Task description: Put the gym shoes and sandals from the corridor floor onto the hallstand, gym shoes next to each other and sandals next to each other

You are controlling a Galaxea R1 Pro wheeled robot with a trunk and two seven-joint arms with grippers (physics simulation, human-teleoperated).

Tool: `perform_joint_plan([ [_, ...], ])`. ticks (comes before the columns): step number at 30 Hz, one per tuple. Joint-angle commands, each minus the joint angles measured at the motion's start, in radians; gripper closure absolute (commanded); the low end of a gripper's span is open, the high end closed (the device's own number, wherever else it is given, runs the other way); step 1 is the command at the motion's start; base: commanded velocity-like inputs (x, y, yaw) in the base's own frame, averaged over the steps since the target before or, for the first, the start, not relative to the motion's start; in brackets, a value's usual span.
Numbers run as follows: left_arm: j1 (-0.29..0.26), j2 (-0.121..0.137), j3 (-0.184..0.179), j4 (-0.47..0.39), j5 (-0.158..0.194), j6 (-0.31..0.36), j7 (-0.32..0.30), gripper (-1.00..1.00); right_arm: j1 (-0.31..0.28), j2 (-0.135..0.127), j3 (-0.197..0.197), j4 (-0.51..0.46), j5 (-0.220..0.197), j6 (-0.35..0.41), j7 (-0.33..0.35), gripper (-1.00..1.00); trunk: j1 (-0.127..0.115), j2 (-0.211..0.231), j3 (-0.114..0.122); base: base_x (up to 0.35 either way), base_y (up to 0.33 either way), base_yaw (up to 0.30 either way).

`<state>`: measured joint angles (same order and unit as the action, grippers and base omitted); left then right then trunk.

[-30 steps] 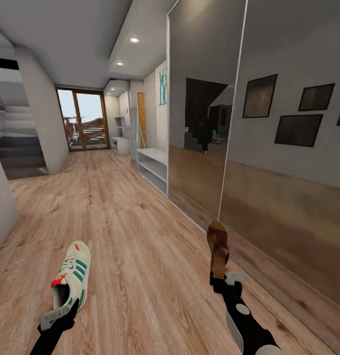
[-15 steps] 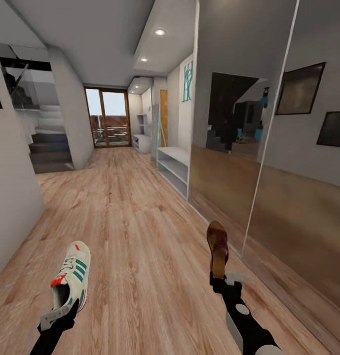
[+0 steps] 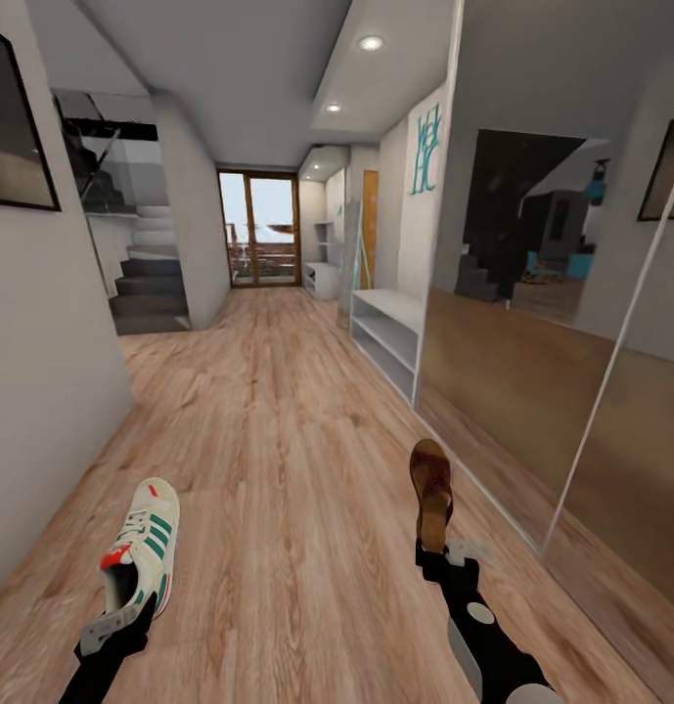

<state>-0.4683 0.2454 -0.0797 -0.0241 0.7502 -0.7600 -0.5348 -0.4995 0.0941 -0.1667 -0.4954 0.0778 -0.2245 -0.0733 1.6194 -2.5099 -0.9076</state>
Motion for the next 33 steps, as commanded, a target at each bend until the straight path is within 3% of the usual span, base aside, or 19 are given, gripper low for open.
perform_joint_plan([
  [1, -0.001, 0.000, -0.008, 0.001, 0.011, -0.002, -0.005, 1.00, -0.001, 0.001, -0.005, 0.000, 0.005, -0.002, -0.001, 1.00, 0.000, 0.000, -0.001, 0.345, 0.000, 0.134],
  [11, -0.001, 0.000, -0.008, 0.002, 0.011, -0.002, -0.005, 1.00, -0.001, 0.001, -0.005, 0.000, 0.005, -0.002, 0.000, 1.00, 0.000, 0.000, -0.002, 0.345, 0.000, 0.090],
  [24, -0.001, 0.000, -0.008, 0.001, 0.011, -0.002, -0.005, 1.00, -0.001, 0.001, -0.005, 0.000, 0.005, -0.002, 0.000, 1.00, 0.000, 0.000, -0.010, 0.345, 0.000, 0.273],
  [33, -0.004, 0.009, -0.010, -0.027, -0.001, -0.002, -0.013, 1.00, -0.001, 0.000, -0.003, 0.000, 0.005, -0.001, 0.000, 1.00, 0.000, 0.000, -0.011, 0.345, 0.000, 0.039],
])
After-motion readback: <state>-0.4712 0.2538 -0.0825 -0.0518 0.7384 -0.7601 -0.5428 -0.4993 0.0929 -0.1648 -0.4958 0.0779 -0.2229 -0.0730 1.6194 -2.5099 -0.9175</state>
